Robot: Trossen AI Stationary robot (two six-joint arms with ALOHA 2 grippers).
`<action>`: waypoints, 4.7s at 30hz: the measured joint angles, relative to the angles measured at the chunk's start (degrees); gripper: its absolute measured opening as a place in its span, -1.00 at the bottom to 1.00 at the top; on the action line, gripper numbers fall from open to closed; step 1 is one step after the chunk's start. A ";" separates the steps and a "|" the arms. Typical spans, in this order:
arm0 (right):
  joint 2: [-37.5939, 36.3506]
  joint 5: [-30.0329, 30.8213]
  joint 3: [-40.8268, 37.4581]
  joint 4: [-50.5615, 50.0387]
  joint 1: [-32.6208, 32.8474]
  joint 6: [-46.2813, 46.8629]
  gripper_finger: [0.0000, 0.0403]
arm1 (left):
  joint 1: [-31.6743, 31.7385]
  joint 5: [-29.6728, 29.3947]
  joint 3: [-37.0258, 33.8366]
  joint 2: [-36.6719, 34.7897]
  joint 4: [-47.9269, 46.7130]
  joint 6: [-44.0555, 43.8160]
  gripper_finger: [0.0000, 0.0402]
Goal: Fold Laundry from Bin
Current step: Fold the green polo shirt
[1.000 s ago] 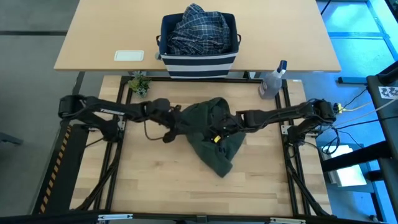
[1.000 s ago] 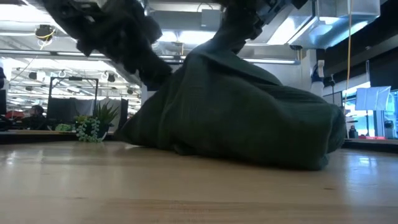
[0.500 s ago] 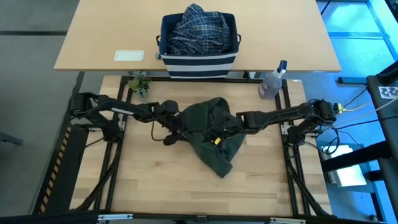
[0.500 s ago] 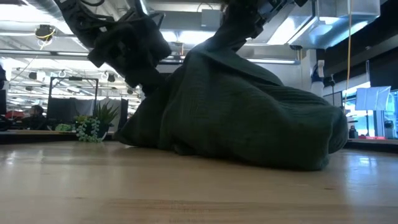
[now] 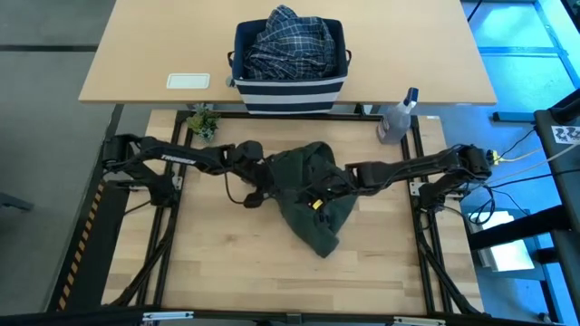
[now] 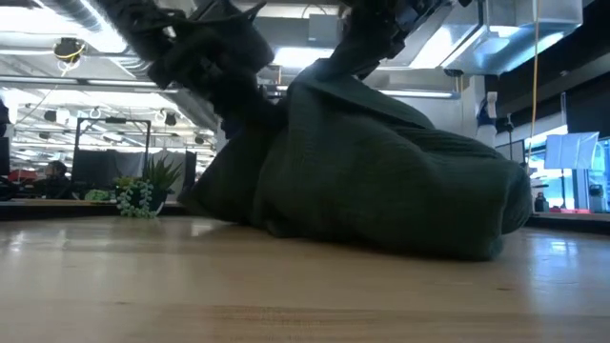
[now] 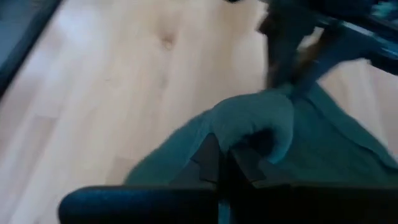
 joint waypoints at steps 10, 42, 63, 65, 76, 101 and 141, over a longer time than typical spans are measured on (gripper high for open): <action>-5.04 7.56 7.64 -23.29 4.18 5.41 -0.65 | 0.01 -4.88 4.44 -0.07 -8.22 3.75 -0.99; -5.53 -2.72 -28.86 14.16 12.43 46.20 -0.14 | -0.04 -6.07 4.41 -0.07 -11.83 5.02 -1.00; -1.78 -9.80 -33.14 26.67 10.45 49.04 -0.14 | -0.07 -6.04 4.39 -0.07 -11.41 5.00 -1.00; -0.60 -9.80 -33.14 26.68 10.45 49.13 -0.14 | -0.07 -6.02 4.39 -0.07 -11.31 5.00 -1.00; 0.36 -9.33 -31.92 27.75 10.35 42.86 -0.68 | -0.07 -6.29 4.45 -0.07 -11.33 5.04 -1.00; -31.91 22.79 -10.34 -14.20 1.79 21.71 -0.99 | -5.27 -29.35 31.58 -7.74 -32.91 17.70 -1.00; -21.77 38.45 22.38 -0.70 -17.41 -21.67 -1.00 | 1.41 -53.34 45.79 -17.68 -22.59 44.27 -1.00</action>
